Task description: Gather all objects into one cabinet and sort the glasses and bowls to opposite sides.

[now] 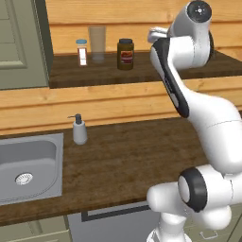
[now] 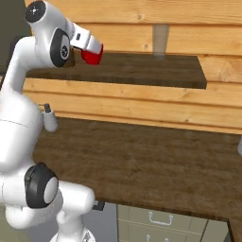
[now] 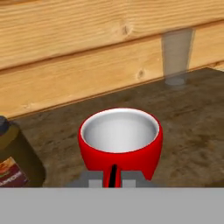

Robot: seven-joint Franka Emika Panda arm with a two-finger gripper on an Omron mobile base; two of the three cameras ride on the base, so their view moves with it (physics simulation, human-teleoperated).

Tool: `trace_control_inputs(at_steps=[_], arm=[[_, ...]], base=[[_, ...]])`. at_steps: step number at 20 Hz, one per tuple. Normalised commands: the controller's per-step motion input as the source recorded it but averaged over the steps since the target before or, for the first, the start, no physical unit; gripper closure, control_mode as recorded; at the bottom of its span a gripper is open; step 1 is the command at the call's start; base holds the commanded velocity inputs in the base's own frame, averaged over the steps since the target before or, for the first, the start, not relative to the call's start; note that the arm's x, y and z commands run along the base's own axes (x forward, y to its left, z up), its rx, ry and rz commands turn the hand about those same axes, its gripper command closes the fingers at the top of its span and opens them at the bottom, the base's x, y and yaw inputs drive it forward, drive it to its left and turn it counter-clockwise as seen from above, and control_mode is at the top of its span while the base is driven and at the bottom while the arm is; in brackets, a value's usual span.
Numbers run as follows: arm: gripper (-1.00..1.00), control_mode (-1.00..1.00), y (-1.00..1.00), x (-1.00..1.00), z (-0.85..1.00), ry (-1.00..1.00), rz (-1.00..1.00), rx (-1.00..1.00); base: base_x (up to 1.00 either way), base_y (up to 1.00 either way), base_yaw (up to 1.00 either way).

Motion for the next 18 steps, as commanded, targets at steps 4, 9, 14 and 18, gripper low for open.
trace_control_inputs(at_steps=[4,9,14,18], arm=[[1.0,-1.0,-0.01,-1.0,0.01,-0.13,0.0,0.0],[1.0,-1.0,-0.08,-1.0,0.01,0.04,0.04,0.05],[1.0,-1.0,-0.04,-1.0,0.01,0.09,0.07,0.04],[1.0,-1.0,0.0,-1.0,0.0,0.01,0.1,0.02]], base=[[0.0,0.0,0.0],[0.0,0.0,0.0],[0.0,0.0,0.0],[0.0,0.0,0.0]])
